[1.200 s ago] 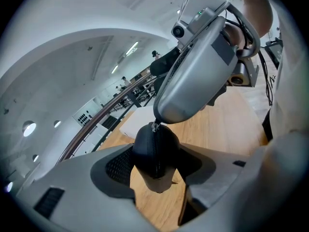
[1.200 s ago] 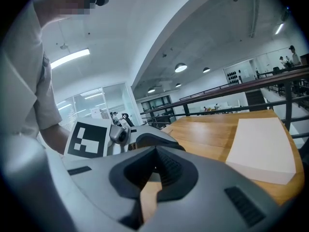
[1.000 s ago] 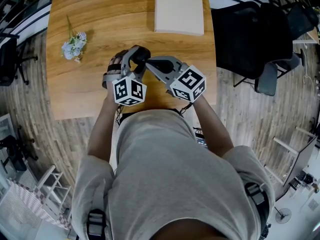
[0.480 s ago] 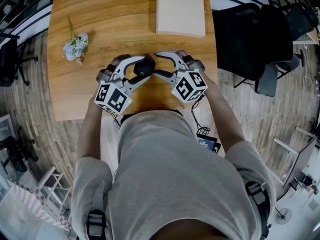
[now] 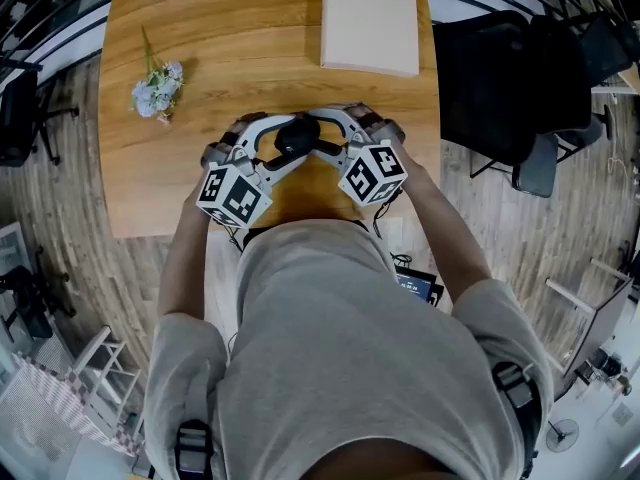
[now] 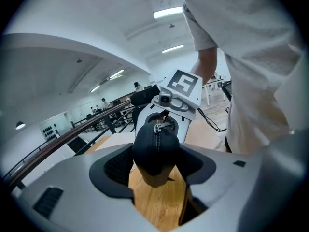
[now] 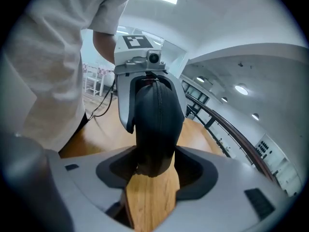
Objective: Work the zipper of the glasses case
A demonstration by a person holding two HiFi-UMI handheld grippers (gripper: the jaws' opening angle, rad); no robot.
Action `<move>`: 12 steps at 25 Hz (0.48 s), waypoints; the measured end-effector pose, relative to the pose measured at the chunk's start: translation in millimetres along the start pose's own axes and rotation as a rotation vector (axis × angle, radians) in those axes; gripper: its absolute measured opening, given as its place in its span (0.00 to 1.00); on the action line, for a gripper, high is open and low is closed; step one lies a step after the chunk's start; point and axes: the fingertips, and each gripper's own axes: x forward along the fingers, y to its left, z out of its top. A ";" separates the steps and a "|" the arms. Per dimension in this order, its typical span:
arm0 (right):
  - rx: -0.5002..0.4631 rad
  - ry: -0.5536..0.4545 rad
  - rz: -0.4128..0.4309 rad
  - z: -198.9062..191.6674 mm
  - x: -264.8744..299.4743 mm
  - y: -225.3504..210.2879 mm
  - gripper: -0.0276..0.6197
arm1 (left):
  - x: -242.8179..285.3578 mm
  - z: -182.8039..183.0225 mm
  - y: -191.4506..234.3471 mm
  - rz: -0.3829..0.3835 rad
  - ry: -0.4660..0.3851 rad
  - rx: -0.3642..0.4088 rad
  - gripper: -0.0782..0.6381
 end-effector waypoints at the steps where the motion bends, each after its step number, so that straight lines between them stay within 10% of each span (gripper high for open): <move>1: -0.001 0.029 -0.018 -4.2 -0.2 -3.1 0.44 | 0.1 -4.9 3.1 0.014 0.010 -0.026 0.49; 7: 0.031 0.286 -0.162 -39.5 1.6 -24.1 0.44 | -10.6 -71.8 24.9 0.183 0.156 -0.199 0.47; 12: -0.012 0.520 -0.242 -67.8 25.7 -30.6 0.44 | -23.2 -126.3 34.3 0.405 0.216 -0.457 0.18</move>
